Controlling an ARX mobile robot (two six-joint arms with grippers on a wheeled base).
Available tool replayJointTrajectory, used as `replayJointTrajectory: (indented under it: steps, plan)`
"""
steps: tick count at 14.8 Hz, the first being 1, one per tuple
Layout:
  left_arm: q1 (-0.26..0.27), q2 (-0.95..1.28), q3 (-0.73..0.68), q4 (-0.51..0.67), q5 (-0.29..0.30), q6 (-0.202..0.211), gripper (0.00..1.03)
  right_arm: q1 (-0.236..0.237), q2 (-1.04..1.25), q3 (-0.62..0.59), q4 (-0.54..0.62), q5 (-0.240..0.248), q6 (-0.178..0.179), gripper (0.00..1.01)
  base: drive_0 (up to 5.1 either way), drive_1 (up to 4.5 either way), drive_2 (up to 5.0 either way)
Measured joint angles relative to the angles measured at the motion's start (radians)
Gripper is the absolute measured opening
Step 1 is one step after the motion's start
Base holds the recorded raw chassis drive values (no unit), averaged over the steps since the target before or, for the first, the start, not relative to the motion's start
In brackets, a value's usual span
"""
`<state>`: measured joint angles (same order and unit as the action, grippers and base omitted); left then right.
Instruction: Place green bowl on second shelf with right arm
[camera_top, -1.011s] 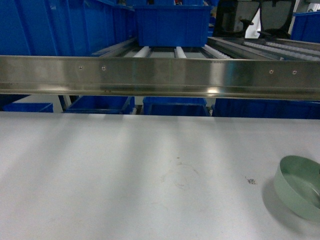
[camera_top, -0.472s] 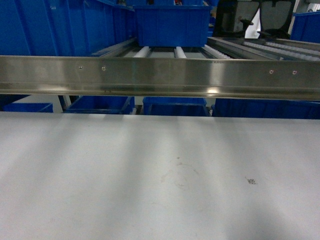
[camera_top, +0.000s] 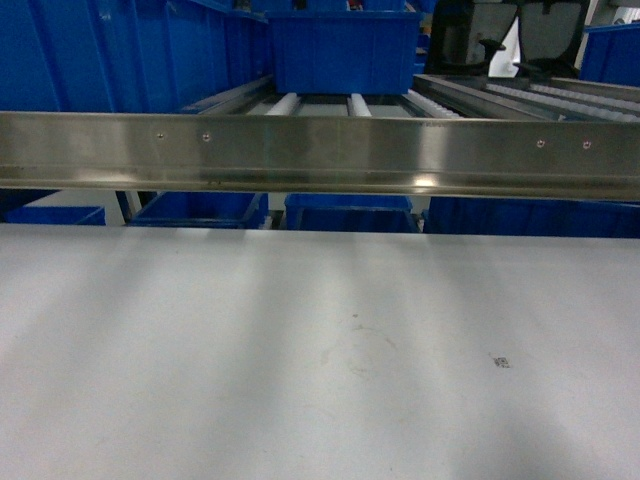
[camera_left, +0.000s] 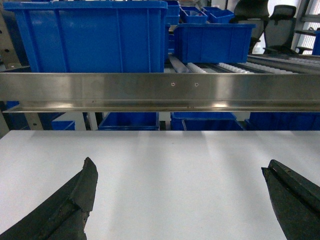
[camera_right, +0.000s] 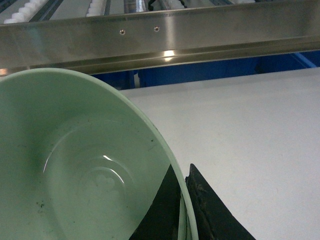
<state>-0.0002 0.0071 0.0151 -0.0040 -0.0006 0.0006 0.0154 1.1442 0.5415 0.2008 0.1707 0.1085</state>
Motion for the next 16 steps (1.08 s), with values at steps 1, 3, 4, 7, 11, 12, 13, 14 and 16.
replayJointTrajectory:
  steps: [1, 3, 4, 7, 11, 12, 13, 14, 16]
  plan:
    - [0.000, 0.000, 0.000, 0.000, 0.000, 0.000, 0.98, -0.006, 0.001, 0.000, -0.003, -0.012, 0.001, 0.02, 0.0, 0.00, 0.0]
    - [0.000, 0.000, 0.000, 0.000, 0.000, 0.000, 0.98, -0.013, 0.006, 0.000, -0.007, -0.025, 0.003, 0.02, 0.0, 0.00, 0.0]
    - [0.000, 0.000, 0.000, 0.000, 0.000, 0.000, 0.98, -0.019, 0.009, 0.000, -0.009, -0.035, 0.008, 0.02, 0.0, 0.00, 0.0]
    - [0.000, 0.000, 0.000, 0.000, 0.000, 0.000, 0.98, -0.032, 0.018, 0.000, -0.010, -0.062, 0.020, 0.02, 0.0, 0.00, 0.0]
    - [0.000, 0.000, 0.000, 0.000, 0.000, 0.000, 0.98, 0.012, 0.000, -0.025, 0.119, -0.144, 0.004, 0.02, 0.0, 0.00, 0.0]
    - [0.000, 0.000, 0.000, 0.000, 0.000, 0.000, 0.98, 0.010, 0.012, -0.047, 0.191, -0.180, -0.090, 0.02, 0.0, 0.00, 0.0]
    - [0.000, 0.000, 0.000, 0.000, 0.000, 0.000, 0.98, -0.001, 0.013, -0.048, 0.185, -0.195, -0.110, 0.02, 0.0, 0.00, 0.0]
    - [0.000, 0.000, 0.000, 0.000, 0.000, 0.000, 0.98, -0.009, 0.014, -0.048, 0.183, -0.202, -0.113, 0.02, 0.0, 0.00, 0.0]
    - [0.000, 0.000, 0.000, 0.000, 0.000, 0.000, 0.98, -0.039, 0.032, -0.044, 0.132, -0.222, -0.092, 0.02, 0.0, 0.00, 0.0]
